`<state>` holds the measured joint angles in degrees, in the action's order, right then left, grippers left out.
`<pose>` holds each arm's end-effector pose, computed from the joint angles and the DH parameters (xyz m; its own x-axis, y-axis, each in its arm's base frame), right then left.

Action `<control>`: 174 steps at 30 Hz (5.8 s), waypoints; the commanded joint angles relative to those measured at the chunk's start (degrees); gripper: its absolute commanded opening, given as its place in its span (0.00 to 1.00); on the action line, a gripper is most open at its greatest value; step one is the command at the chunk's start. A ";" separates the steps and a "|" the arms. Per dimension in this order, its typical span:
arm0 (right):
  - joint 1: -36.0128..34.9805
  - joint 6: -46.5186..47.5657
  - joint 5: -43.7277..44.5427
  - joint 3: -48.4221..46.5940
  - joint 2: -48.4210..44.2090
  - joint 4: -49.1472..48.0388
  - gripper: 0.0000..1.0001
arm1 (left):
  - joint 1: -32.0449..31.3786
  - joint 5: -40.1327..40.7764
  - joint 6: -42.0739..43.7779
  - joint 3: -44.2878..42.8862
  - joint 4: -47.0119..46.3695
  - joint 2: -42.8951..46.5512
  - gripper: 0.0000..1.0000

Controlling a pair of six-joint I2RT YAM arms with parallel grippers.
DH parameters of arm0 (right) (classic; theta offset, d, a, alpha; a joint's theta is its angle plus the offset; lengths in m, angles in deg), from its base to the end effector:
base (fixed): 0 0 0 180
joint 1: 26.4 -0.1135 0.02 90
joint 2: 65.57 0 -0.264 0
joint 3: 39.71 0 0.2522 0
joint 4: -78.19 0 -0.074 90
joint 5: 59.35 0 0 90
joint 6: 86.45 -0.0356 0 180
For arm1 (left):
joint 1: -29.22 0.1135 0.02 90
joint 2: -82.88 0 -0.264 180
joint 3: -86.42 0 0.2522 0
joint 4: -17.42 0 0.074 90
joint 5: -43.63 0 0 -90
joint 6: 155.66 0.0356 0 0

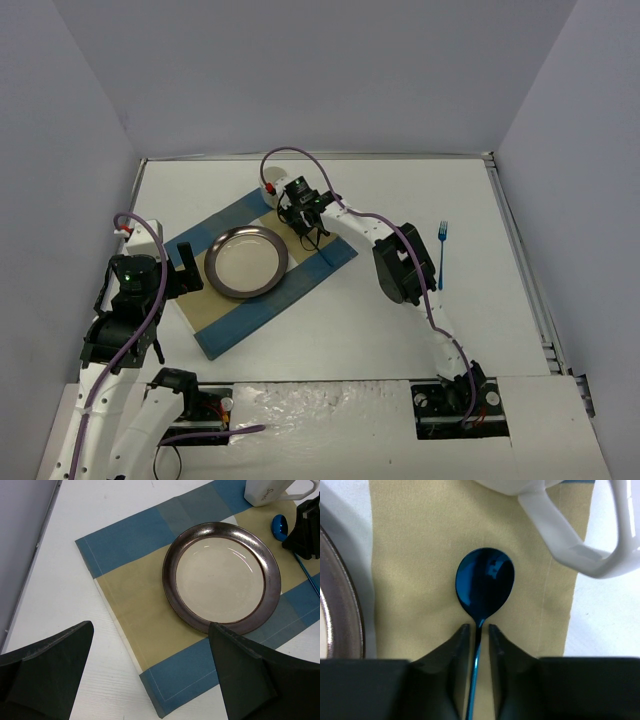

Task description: Set the dinner table for one person

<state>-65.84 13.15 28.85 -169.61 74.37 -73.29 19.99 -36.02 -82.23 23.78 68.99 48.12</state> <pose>0.4287 0.3541 0.1711 -0.3656 -0.5166 -0.7743 -0.7250 0.6797 -0.1111 0.1253 -0.0139 0.3381 -0.3788 -0.2227 -0.8983 -0.1175 0.9743 -0.1920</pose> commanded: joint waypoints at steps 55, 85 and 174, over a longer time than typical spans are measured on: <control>54.36 -4.94 -34.22 46.91 -25.76 -29.28 0.57 | 0.97 -4.10 0.57 -0.51 -3.54 0.12 0.97; 53.69 -6.94 -35.03 49.73 -28.84 -30.34 0.00 | 0.97 -3.93 0.58 -0.51 -3.62 -0.30 0.97; 14.91 -46.38 -38.89 70.08 -47.00 -89.02 0.00 | -38.49 -5.56 -20.39 -18.26 -30.65 -45.92 0.29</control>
<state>-50.78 -33.73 -8.82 -98.88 29.17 -156.01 -18.06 -41.25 -102.07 7.82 41.61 1.69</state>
